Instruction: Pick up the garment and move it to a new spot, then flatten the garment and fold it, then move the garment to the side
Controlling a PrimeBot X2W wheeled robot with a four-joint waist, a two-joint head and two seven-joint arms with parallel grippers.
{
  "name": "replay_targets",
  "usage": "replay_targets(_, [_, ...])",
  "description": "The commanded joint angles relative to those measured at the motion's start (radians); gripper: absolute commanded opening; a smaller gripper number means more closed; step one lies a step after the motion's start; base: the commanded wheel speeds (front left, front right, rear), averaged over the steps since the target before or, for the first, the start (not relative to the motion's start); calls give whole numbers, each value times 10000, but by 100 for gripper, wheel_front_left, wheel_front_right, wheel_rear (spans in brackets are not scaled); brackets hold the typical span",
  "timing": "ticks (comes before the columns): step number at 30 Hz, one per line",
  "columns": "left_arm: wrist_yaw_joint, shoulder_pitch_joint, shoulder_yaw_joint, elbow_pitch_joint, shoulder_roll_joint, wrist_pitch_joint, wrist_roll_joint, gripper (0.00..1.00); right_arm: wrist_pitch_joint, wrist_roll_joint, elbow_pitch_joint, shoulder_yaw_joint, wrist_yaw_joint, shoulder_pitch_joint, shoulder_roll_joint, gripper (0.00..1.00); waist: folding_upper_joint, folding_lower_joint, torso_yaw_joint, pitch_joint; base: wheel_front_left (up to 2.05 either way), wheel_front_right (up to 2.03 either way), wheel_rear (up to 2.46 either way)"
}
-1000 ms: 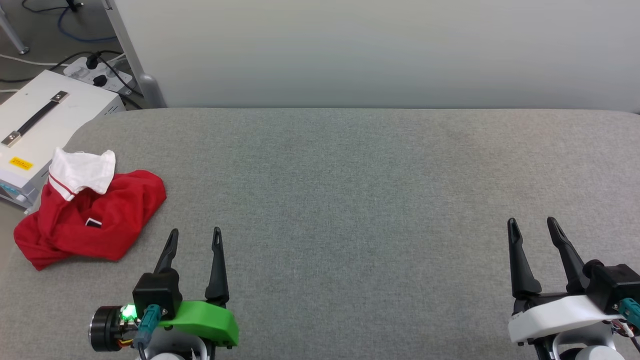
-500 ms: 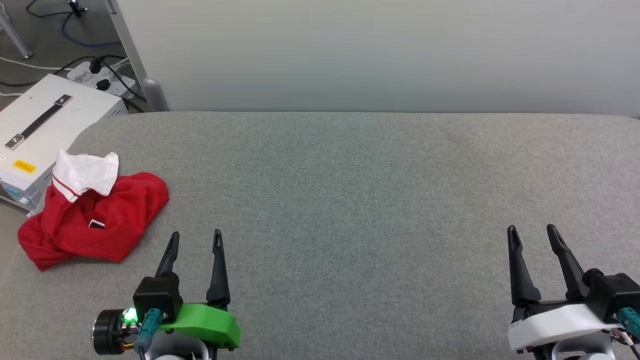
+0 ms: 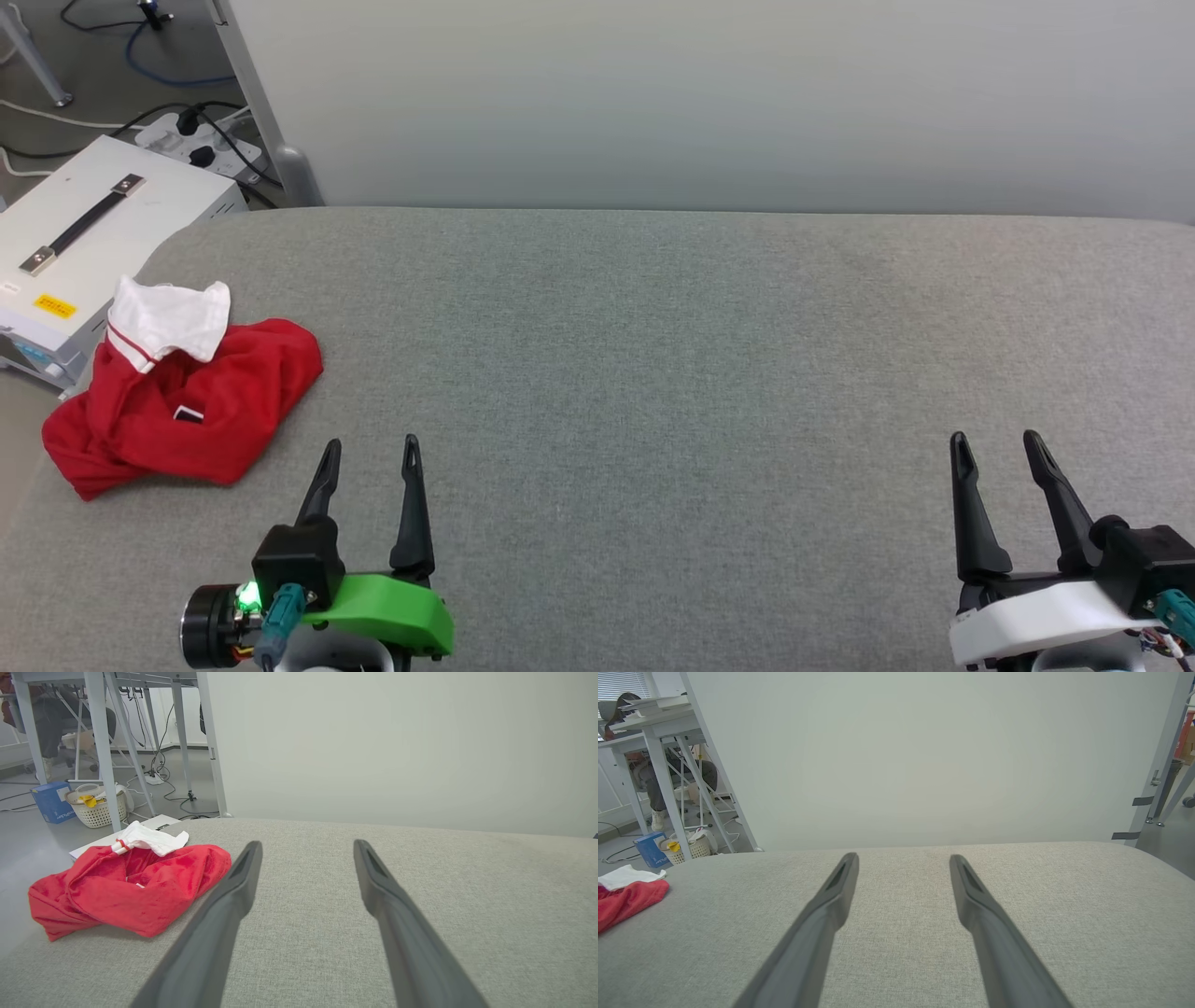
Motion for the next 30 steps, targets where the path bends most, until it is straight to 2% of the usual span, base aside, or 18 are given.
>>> replay_targets(1, [75, -3, -20, 63, -47, -112, -94, 100, -143, 130, 34, -22, -7, 164, -16, 100, 58, 0, 30, -2, 0, 0, 0])
replay_targets(13, [133, -94, 233, 61, -47, -145, -22, 100, -176, 58, -64, 143, -7, 156, -16, 100, 59, 0, 660, 101, 0, 0, 0])
replay_targets(30, [170, -271, 589, 133, -47, -145, -189, 100, -176, -205, -208, 396, -7, 15, -16, 100, 59, 0, 2458, 329, 0, 0, 0])
